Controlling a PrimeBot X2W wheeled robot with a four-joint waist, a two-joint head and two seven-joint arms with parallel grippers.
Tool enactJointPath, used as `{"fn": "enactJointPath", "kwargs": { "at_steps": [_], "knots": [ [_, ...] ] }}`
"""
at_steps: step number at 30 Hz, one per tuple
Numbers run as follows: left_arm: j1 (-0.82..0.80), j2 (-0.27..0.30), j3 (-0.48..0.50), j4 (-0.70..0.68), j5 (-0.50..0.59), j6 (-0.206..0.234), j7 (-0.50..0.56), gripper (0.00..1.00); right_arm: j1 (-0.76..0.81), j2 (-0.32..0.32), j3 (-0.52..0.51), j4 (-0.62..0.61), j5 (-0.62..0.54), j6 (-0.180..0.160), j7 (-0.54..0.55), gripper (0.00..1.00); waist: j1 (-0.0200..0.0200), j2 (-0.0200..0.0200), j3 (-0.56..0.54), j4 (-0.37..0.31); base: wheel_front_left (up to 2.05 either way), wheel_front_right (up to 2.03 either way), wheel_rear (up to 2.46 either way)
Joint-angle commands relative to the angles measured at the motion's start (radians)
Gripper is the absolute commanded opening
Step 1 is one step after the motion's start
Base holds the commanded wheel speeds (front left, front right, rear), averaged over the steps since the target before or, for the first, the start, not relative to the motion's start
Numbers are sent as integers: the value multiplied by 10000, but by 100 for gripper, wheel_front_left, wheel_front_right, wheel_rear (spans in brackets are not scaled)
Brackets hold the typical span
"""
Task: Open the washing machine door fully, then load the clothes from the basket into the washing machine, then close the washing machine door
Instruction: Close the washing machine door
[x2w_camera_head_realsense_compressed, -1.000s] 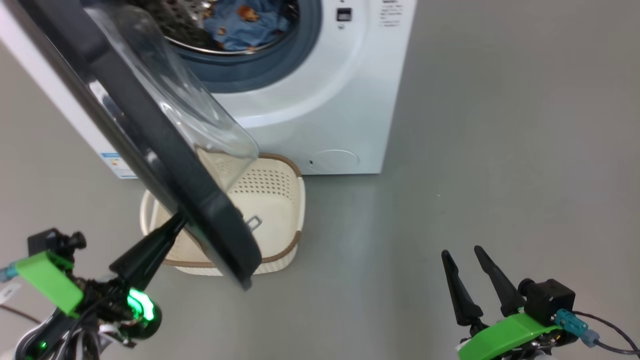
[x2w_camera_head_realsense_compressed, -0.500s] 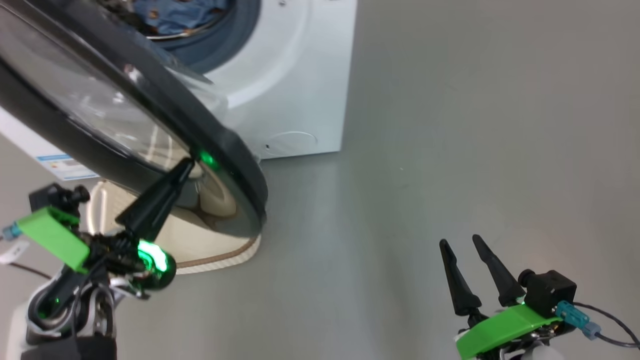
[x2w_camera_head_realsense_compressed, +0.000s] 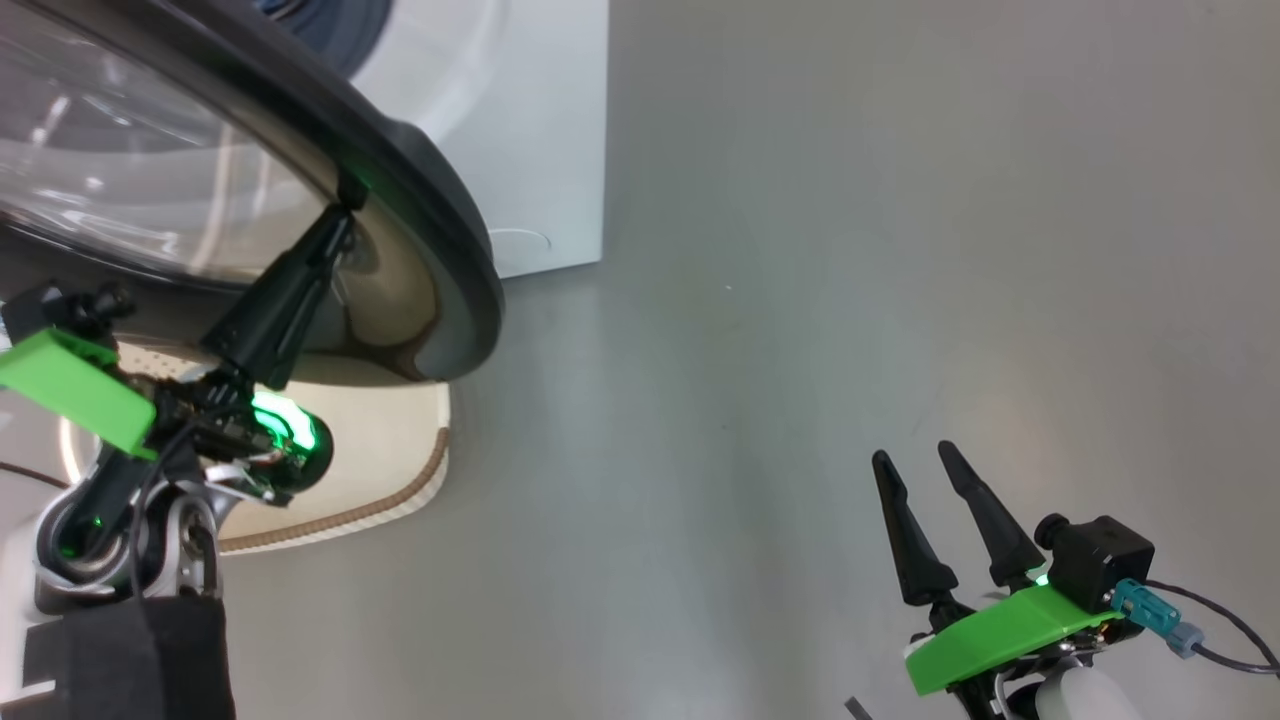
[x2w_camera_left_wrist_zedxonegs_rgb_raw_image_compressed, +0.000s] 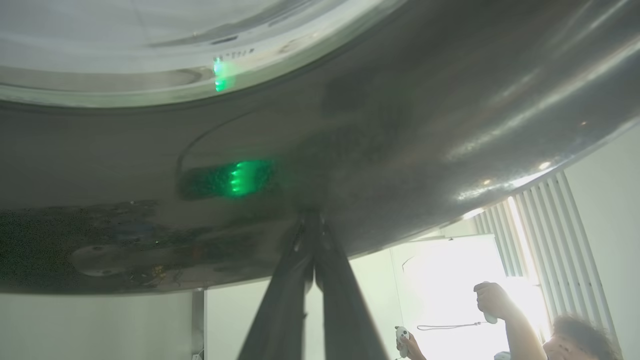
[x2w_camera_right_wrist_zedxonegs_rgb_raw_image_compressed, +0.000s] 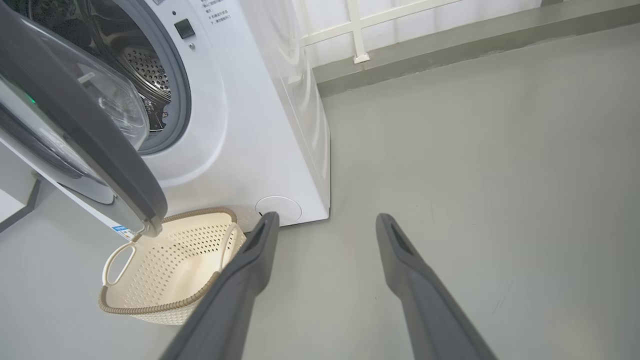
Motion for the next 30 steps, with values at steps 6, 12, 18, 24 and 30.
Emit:
{"fn": "enactJointPath", "kwargs": {
  "at_steps": [6, 12, 18, 24, 30],
  "knots": [
    [-311, 189, 397, -157, 212, -99, -37, 0, -267, 41, 171, -301, 123, 62, -59, 100, 0, 0, 149, -168, 0, 0, 0],
    [-35, 189, 484, -88, 357, -99, -177, 0, -229, 41, 87, -278, 122, 62, -59, 100, 0, 0, -120, 57, 0, 0, 0],
    [357, 189, 588, -50, 574, -99, -501, 0, -159, 41, 102, -193, 113, 62, -59, 100, 0, 0, -501, 344, 0, 0, 0],
    [755, 189, 801, -67, 971, -99, -1407, 0, -37, 41, 106, -85, 85, 62, -59, 100, 0, 0, -983, 670, 0, 0, 0],
    [1094, 189, 845, -63, 1181, -99, -2031, 0, 75, 41, 102, -111, 61, 62, -59, 100, 0, 0, -1383, 851, 0, 0, 0]
  ]
}}
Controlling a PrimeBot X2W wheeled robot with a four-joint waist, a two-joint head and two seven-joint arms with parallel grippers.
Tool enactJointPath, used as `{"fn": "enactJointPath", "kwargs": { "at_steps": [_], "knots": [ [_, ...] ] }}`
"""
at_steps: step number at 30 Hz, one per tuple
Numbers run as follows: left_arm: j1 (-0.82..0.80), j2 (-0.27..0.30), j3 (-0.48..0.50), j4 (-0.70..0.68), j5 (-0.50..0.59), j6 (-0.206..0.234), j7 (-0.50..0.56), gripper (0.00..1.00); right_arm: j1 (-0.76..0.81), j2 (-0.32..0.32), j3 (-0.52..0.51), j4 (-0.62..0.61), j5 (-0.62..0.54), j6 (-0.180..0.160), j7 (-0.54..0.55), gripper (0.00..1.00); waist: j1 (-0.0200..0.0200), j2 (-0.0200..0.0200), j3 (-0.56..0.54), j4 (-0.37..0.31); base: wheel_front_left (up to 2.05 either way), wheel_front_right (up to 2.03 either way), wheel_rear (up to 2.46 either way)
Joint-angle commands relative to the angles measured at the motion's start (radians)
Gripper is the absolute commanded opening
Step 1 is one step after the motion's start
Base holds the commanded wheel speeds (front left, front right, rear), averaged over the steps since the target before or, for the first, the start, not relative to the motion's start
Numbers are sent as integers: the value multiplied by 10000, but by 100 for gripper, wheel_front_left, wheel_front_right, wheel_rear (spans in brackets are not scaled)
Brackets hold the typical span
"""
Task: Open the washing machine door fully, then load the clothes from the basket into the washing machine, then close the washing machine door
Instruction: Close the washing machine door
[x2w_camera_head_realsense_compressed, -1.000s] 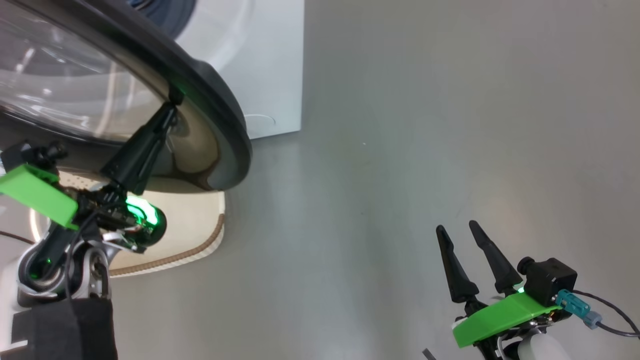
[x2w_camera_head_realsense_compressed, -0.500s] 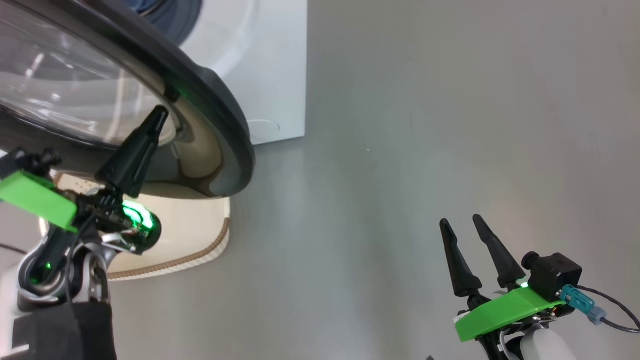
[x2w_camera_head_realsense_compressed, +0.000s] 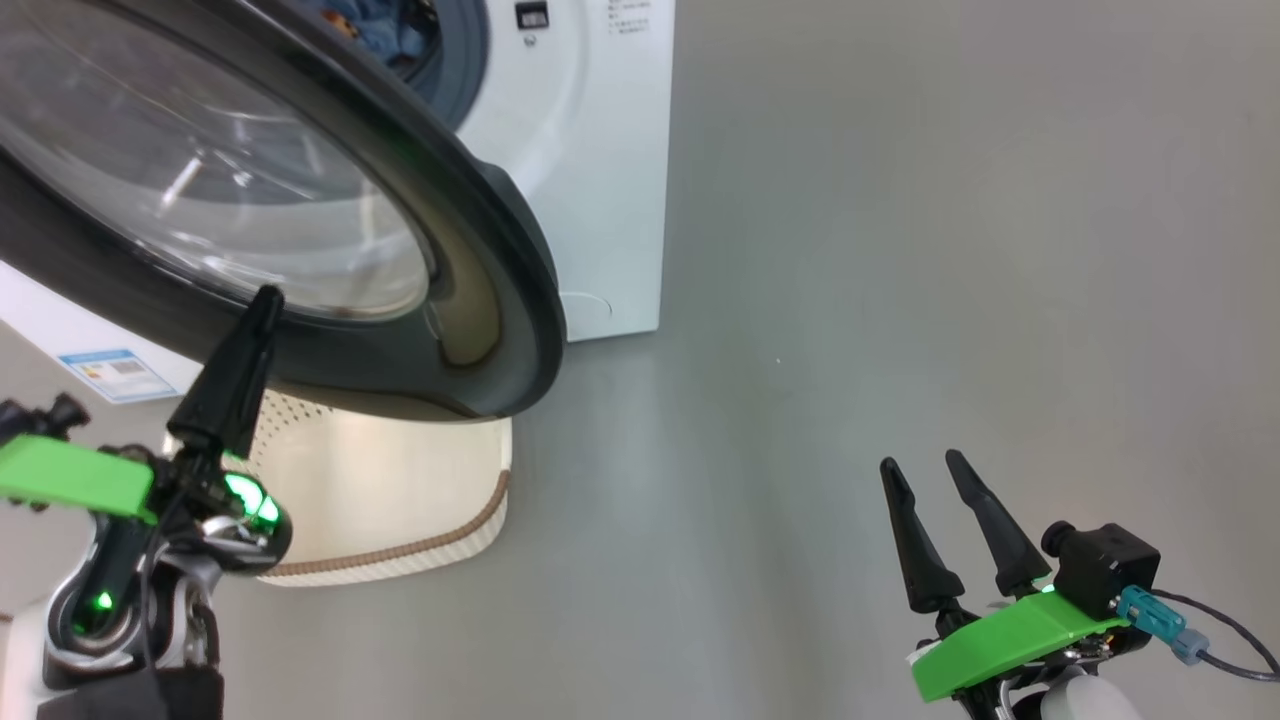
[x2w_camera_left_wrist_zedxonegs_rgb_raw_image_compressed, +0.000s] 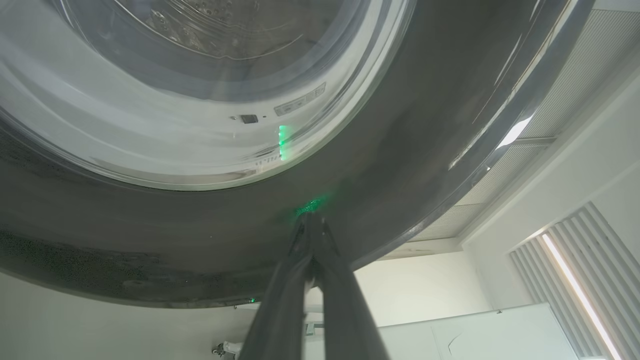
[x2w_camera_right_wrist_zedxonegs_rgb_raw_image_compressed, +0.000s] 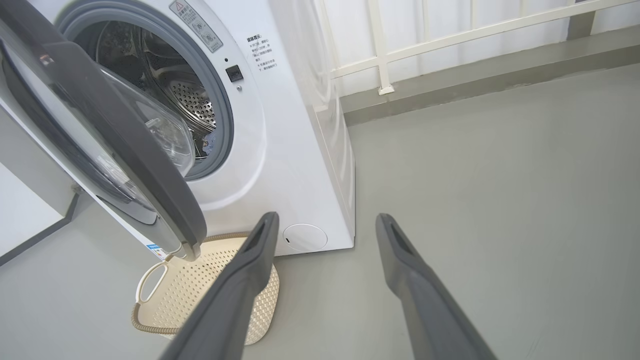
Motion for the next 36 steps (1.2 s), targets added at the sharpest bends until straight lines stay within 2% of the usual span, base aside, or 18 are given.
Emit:
{"fn": "enactJointPath", "kwargs": {
  "at_steps": [1, 13, 24, 33, 34, 35, 36],
  "knots": [
    [77, 273, 352, -252, 148, -99, -142, 0, 61, 35, 229, -220, -34, 62, -57, 100, 0, 0, -286, 185, 0, 0, 0],
    [961, 273, 579, -543, 529, -99, -1122, 0, 406, 35, 87, -413, 100, 62, -57, 100, 0, 0, -1005, 386, 0, 0, 0],
    [1879, 594, 504, -729, 1975, -100, -2905, 0, 617, 35, 53, -571, 135, 62, -57, 100, 0, 0, -1193, 432, 0, 0, 0],
    [2469, 696, 241, -737, 1760, -100, -3731, 0, 710, 36, 2, -672, 126, 62, -57, 100, 0, 0, -1221, 458, 0, 0, 0],
    [2547, 759, 191, -768, 1869, -100, -3865, 21, 713, 36, 4, -676, 129, 62, -57, 100, 0, 0, -1223, 455, 0, 0, 0],
    [2619, 838, 120, -821, 2029, -100, -4035, 80, 715, 36, 6, -677, 130, 62, -57, 100, 0, 0, -1226, 451, 0, 0, 0],
    [2682, 903, 22, -867, 2146, -100, -4174, 100, 717, 36, 6, -676, 129, 62, -57, 100, 0, 0, -1228, 450, 0, 0, 0]
  ]
}}
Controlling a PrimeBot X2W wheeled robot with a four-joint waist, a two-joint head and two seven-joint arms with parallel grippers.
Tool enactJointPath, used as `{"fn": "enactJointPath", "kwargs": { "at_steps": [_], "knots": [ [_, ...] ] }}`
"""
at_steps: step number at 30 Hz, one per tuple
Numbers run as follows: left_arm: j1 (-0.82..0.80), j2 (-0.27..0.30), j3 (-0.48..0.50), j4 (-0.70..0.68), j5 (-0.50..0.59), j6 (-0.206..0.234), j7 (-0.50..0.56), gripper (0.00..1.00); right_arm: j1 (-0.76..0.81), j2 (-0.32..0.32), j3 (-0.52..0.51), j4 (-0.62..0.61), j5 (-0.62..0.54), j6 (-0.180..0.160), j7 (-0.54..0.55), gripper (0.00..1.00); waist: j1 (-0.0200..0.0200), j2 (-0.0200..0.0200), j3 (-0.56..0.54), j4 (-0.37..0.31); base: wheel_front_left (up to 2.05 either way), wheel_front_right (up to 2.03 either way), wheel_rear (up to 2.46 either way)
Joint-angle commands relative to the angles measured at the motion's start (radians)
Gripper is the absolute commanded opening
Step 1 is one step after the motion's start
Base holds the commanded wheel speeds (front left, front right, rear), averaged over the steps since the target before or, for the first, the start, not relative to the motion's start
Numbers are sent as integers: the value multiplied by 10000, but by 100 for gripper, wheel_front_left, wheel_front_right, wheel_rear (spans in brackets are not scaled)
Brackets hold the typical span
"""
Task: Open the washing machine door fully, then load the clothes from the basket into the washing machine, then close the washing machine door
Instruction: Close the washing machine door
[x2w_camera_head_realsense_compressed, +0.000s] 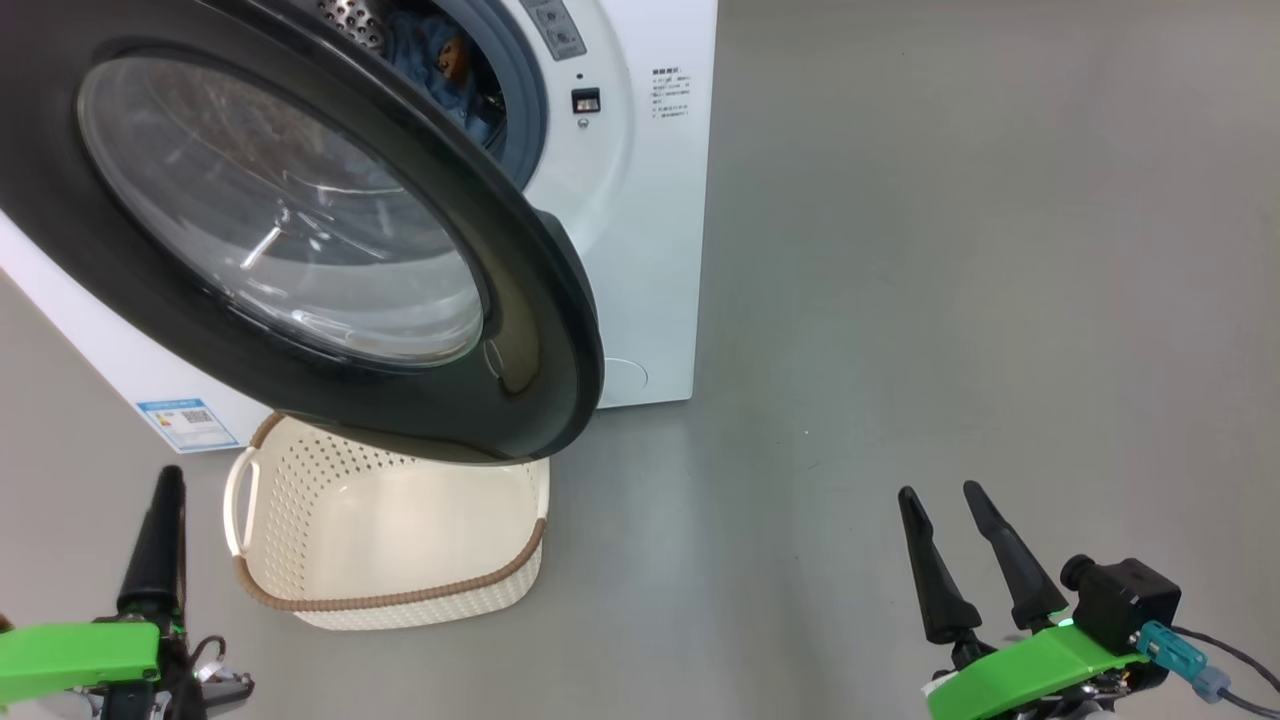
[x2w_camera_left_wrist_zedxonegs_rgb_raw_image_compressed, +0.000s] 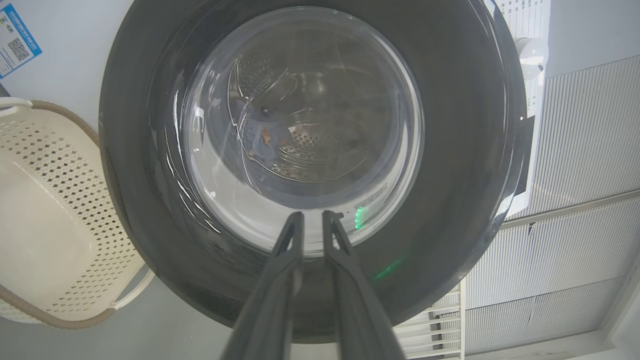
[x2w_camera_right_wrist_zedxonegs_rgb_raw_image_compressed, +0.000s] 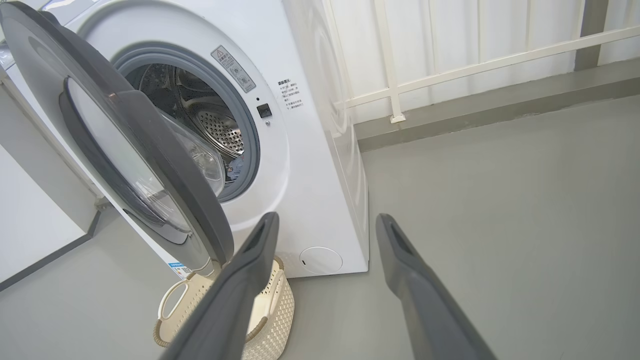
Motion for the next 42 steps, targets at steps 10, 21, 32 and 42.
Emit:
{"fn": "enactJointPath", "kwargs": {
  "at_steps": [10, 21, 32, 42],
  "knots": [
    [159, 1029, -538, -372, 1048, -98, -1585, 100, 70, 18, 173, -296, 17, 62, -57, 100, 0, 0, -79, 17, 0, 0, 0],
    [457, 2035, -1455, 238, 4939, -98, -3327, 100, 148, 18, 168, -324, -38, 62, -57, 100, 0, 0, -160, -2, 0, 0, 0],
    [958, 1359, -580, -543, 9728, -98, -3336, 100, 141, 18, 154, -363, -28, 62, -57, 100, 0, 0, -89, -24, 0, 0, 0],
    [1488, 934, -515, -726, 11739, -98, -3337, 100, 98, 18, 151, -369, -29, 62, -57, 100, 0, 0, -50, -77, 0, 0, 0]
  ]
}}
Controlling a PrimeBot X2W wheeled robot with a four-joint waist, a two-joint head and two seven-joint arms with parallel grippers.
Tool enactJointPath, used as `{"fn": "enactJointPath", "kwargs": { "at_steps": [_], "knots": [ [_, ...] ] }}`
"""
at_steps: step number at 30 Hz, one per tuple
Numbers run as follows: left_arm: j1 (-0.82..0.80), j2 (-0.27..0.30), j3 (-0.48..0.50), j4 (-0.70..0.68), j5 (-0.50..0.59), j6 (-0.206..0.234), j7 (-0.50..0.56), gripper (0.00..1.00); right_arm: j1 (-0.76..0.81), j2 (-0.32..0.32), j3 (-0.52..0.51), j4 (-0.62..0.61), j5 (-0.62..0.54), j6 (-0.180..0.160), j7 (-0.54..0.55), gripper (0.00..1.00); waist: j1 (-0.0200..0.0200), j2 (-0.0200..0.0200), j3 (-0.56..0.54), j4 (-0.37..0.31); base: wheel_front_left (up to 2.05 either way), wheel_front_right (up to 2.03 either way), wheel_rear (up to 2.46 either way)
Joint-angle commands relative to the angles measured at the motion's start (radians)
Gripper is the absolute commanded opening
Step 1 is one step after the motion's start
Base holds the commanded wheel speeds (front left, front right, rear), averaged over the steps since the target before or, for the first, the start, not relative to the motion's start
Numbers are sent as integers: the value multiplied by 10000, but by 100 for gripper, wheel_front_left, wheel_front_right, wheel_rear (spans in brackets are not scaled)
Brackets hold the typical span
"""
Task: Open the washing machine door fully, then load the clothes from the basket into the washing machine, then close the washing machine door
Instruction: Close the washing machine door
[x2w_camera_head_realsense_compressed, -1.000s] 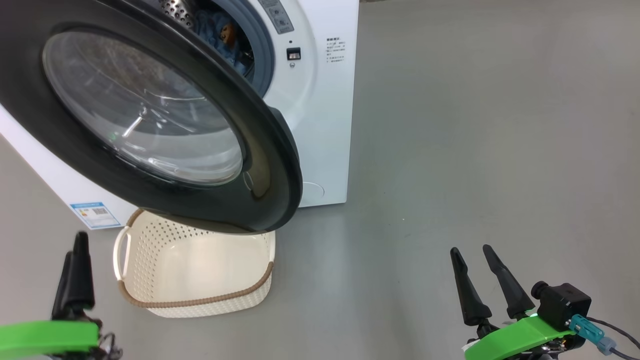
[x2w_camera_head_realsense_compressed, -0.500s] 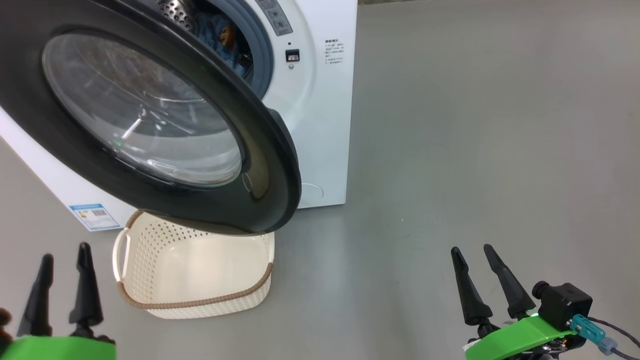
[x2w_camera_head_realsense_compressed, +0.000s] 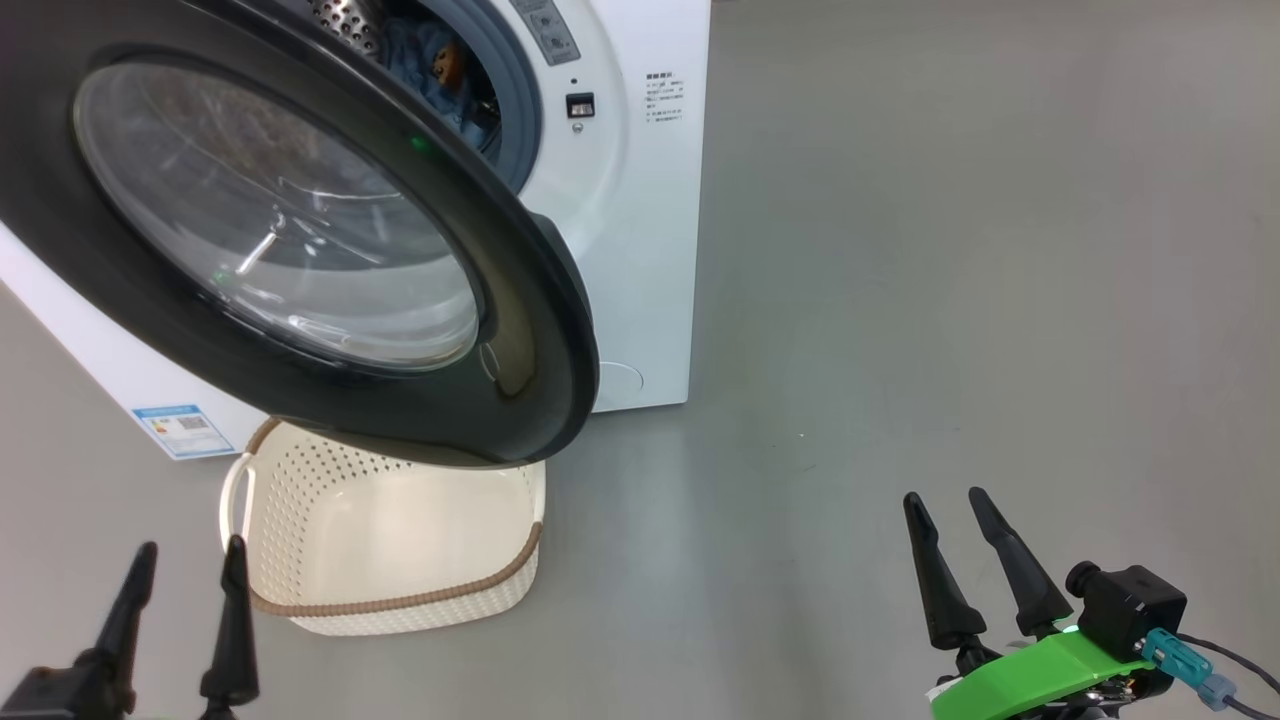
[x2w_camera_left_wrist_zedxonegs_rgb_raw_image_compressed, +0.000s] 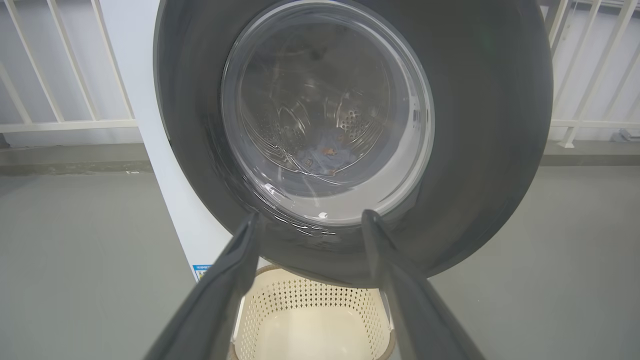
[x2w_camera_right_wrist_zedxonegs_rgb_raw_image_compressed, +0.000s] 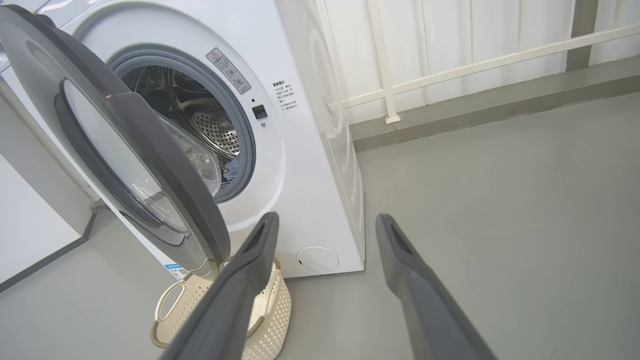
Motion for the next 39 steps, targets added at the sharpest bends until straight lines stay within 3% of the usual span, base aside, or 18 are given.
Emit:
{"fn": "enactJointPath", "kwargs": {
  "at_steps": [1, 39],
  "knots": [
    [-90, 86, 358, -276, 229, -27, -62, 100, -66, 9, 222, -290, -32, 62, -57, 100, -1, -1, 2, -18, 0, 0, 0],
    [456, -709, 853, 107, 864, -27, -62, 100, -15, 9, 117, -495, -812, 62, -57, 100, -1, -1, -83, 47, 0, 0, 0]
  ]
}}
